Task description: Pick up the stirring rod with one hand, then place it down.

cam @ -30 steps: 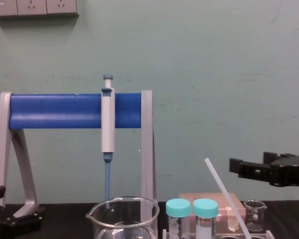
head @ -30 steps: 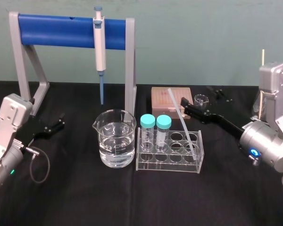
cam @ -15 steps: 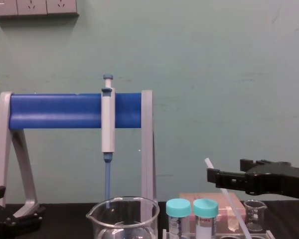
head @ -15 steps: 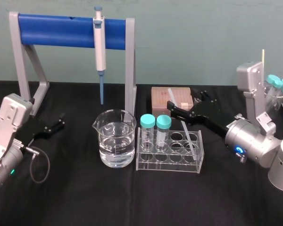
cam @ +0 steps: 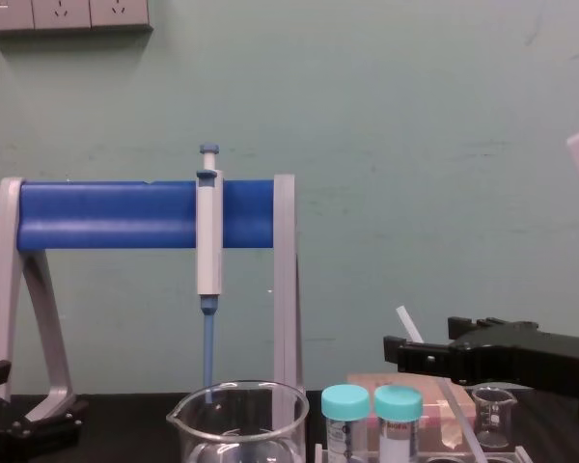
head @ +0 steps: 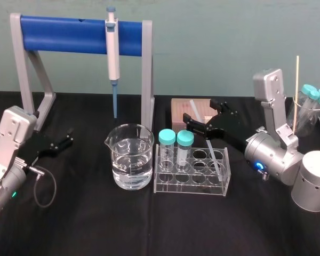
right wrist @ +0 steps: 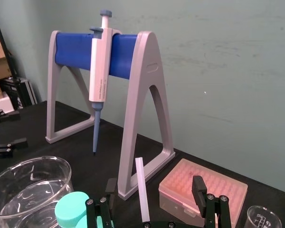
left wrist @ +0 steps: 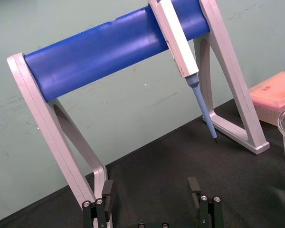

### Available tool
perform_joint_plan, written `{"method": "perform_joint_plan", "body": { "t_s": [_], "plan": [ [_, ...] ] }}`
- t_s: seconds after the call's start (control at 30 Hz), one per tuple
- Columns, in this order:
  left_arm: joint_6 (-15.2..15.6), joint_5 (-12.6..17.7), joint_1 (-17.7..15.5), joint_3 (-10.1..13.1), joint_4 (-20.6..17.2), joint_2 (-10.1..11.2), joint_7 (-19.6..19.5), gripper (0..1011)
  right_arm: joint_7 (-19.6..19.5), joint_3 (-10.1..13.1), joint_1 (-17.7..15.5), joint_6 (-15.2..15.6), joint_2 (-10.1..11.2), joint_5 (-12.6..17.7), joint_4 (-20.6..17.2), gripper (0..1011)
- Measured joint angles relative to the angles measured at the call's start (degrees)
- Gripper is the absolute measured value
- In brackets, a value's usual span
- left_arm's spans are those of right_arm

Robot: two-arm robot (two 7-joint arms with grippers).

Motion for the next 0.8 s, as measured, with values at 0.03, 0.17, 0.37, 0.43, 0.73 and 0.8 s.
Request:
{"method": "perform_joint_plan", "body": {
  "t_s": [0.03, 0.17, 0.37, 0.43, 0.73, 0.8],
  "plan": [
    [0.0, 0.0, 0.0, 0.0, 0.0, 0.0, 0.0, 1000, 0.0, 0.0, 0.2, 0.1, -0.3, -0.3, 0.4, 1003],
    [0.0, 0.0, 0.0, 0.0, 0.0, 0.0, 0.0, 1000, 0.0, 0.0, 0.6, 0.2, -1.1, -1.0, 1.2, 1003],
    [0.0, 0.0, 0.0, 0.0, 0.0, 0.0, 0.0, 1000, 0.0, 0.4, 0.8, 0.3, -2.1, -2.1, 1.7, 1003],
    [0.0, 0.0, 0.0, 0.0, 0.0, 0.0, 0.0, 1000, 0.0, 0.5, 0.8, 0.3, -2.3, -2.4, 1.9, 1003],
    [0.0, 0.0, 0.0, 0.0, 0.0, 0.0, 0.0, 1000, -1.4, 1.0, 0.7, 0.8, -3.3, -5.2, 2.3, 1003],
    [0.0, 0.0, 0.0, 0.0, 0.0, 0.0, 0.0, 1000, -1.5, 1.0, 0.7, 0.9, -3.3, -5.4, 2.3, 1003]
  ]
}}
